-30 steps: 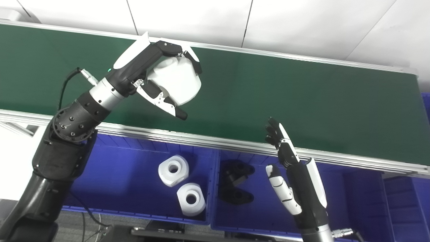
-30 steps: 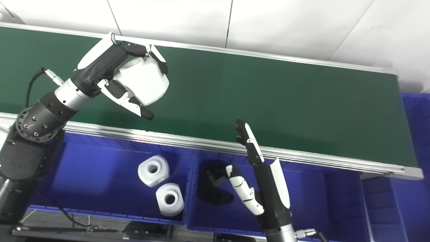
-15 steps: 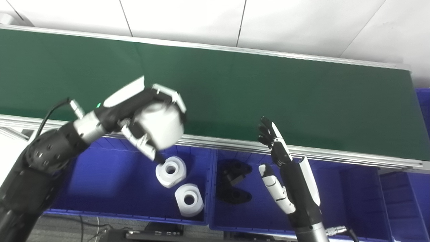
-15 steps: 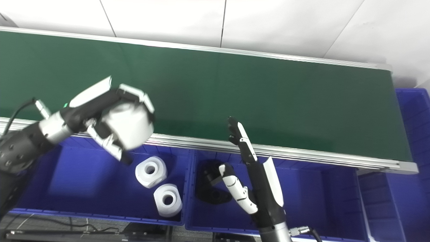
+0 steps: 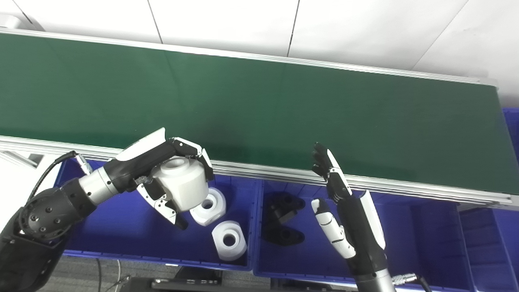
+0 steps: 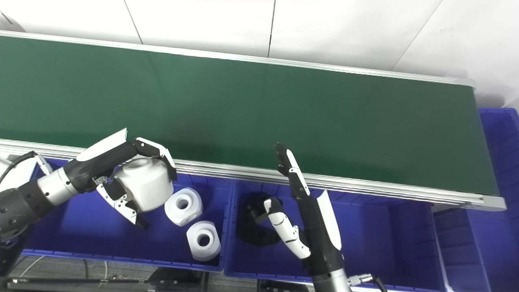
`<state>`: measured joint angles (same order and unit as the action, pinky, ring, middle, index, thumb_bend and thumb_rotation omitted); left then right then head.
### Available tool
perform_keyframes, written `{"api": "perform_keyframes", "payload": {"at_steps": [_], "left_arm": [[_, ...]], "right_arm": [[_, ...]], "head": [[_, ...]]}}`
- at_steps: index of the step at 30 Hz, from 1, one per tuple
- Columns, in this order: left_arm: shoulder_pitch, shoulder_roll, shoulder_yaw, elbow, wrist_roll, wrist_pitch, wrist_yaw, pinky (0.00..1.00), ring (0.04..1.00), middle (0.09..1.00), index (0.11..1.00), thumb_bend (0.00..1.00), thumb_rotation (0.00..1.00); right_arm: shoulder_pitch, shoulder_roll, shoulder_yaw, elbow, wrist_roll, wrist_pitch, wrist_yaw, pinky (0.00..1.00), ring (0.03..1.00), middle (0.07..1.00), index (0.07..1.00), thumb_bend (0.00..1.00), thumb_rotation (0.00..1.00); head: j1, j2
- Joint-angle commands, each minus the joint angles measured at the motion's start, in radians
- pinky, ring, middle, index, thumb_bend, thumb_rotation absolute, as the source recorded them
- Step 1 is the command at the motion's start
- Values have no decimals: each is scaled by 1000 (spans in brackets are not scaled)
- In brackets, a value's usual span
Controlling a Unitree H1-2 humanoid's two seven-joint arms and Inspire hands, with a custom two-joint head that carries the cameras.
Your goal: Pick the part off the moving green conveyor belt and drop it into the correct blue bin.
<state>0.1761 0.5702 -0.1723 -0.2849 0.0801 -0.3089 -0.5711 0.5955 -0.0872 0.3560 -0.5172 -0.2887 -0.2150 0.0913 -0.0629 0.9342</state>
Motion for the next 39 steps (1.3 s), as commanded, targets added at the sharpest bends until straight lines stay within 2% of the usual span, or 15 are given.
{"api": "perform_keyframes", "payload": {"at_steps": [1, 10, 13, 14, 16, 17, 18, 19, 21, 22, 24, 27, 30, 34, 39], "left_arm": [[7, 8, 17, -6, 41, -44, 36, 177, 440, 489, 219, 503, 0], [67, -68, 23, 78, 217, -157, 193, 183, 429, 496, 255, 503, 0], [73, -64, -12, 95, 304, -161, 328, 172, 426, 498, 260, 505, 0], [73, -59, -27, 101, 340, -161, 378, 174, 309, 482, 271, 529, 0], [71, -45, -57, 116, 395, -161, 465, 180, 254, 474, 283, 542, 0], [70, -36, -71, 123, 416, -161, 502, 232, 302, 479, 393, 532, 0], [65, -24, -86, 131, 409, -161, 510, 250, 318, 481, 430, 529, 0], [61, -12, -100, 136, 402, -161, 517, 400, 440, 505, 440, 524, 0], [49, 15, -129, 144, 382, -161, 508, 560, 574, 534, 452, 517, 0], [44, 26, -139, 146, 373, -161, 493, 688, 680, 655, 478, 514, 48], [32, 49, -153, 148, 353, -160, 440, 933, 885, 845, 712, 685, 384], [19, 65, -159, 139, 318, -158, 374, 989, 973, 921, 804, 746, 500], [9, 72, -155, 131, 300, -153, 322, 1000, 998, 959, 867, 797, 573], [-1, 71, -146, 128, 288, -153, 277, 1000, 997, 957, 878, 826, 571], [-7, 66, -142, 128, 272, -158, 259, 1000, 987, 945, 870, 826, 537]], "right_arm": [[2, 11, 7, -10, 7, -42, -9, 902, 960, 983, 970, 432, 916], [4, 5, 4, -12, 15, -53, -14, 920, 966, 981, 970, 412, 893], [6, 3, 4, -17, 12, -45, -13, 921, 968, 983, 971, 414, 899], [7, 4, 5, -19, 12, -43, -13, 914, 964, 982, 971, 425, 901], [6, 5, 6, -18, 12, -45, -14, 910, 961, 982, 971, 431, 901], [5, 5, 6, -18, 11, -49, -15, 910, 961, 981, 970, 423, 900], [5, 5, 6, -19, 12, -48, -14, 910, 960, 981, 970, 421, 899], [5, 5, 7, -20, 12, -47, -14, 914, 964, 982, 970, 418, 900], [6, 4, 6, -21, 13, -47, -13, 918, 967, 982, 971, 415, 900], [7, 3, 6, -22, 14, -48, -13, 921, 969, 983, 971, 414, 899], [9, 5, 7, -25, 15, -44, -13, 923, 968, 981, 970, 414, 890], [7, 6, 7, -30, 12, -36, -11, 922, 966, 981, 970, 411, 890], [4, 5, 6, -36, 5, -30, -9, 918, 963, 982, 971, 408, 899], [2, 4, 6, -40, 14, -24, -6, 918, 965, 982, 971, 409, 888], [0, 5, 5, -39, 12, -26, -6, 918, 965, 982, 971, 406, 884]], "head": [[-5, 1], [2, 1], [2, 1], [-2, 3], [-3, 2], [-3, 2], [-4, 2], [-4, 2], [-4, 3], [-6, 5], [-7, 7], [-7, 7], [-9, 8], [-11, 9], [-12, 8]]}}
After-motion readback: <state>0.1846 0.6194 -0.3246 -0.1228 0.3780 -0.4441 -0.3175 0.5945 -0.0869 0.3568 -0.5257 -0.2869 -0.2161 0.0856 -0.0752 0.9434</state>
